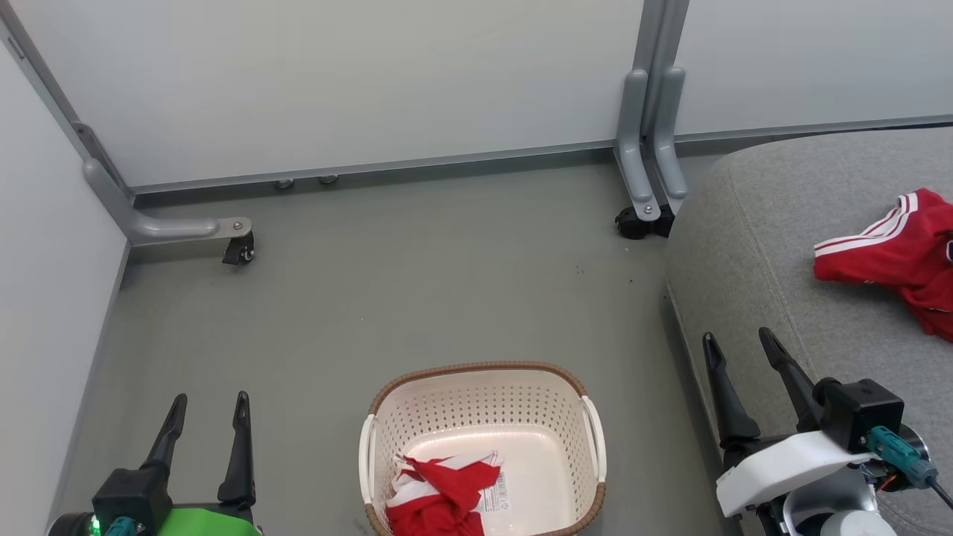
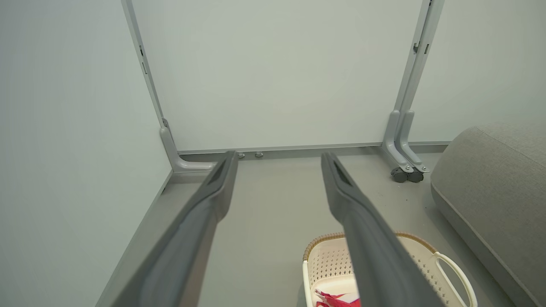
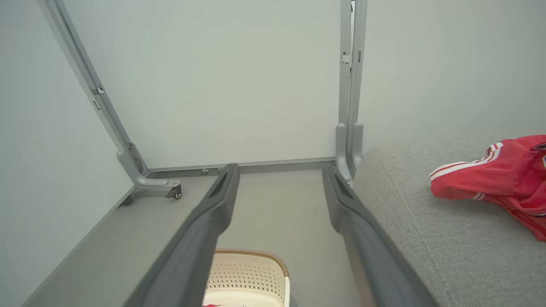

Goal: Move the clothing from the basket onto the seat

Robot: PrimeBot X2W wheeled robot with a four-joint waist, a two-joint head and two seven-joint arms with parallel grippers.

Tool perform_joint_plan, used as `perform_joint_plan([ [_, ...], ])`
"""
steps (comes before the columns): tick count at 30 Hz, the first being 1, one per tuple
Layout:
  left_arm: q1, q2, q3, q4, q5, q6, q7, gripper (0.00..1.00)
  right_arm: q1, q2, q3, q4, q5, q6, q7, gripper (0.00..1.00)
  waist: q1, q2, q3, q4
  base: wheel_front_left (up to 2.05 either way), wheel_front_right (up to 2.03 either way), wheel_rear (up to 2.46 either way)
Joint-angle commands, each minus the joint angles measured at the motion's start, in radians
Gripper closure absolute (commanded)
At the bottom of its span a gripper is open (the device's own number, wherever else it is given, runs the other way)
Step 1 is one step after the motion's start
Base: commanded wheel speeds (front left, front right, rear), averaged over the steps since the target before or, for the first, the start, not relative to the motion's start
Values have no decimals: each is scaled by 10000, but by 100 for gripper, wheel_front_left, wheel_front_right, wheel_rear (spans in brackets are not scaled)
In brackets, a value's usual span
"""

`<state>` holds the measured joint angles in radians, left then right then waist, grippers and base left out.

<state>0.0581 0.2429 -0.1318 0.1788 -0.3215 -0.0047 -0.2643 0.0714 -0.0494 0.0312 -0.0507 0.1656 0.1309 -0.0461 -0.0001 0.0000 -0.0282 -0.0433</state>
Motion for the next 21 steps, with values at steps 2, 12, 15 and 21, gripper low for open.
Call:
perform_joint_plan([
  [2,71,-53,92,71,71,-71,-1,0,114,-19,-13,-93,12,-3,18,0,1,0,12,27,0,0,0],
  [12,39,-261,235,141,290,-205,-2,0,127,-19,24,-152,68,-3,67,0,1,0,-5,123,0,0,0],
  [15,6,-304,270,157,360,-220,0,0,113,-19,12,-164,56,-3,58,0,1,0,4,153,0,0,0],
  [21,-413,-391,329,266,580,-397,-2,0,-42,-19,-36,-269,56,-3,74,0,1,0,222,273,0,0,0],
])
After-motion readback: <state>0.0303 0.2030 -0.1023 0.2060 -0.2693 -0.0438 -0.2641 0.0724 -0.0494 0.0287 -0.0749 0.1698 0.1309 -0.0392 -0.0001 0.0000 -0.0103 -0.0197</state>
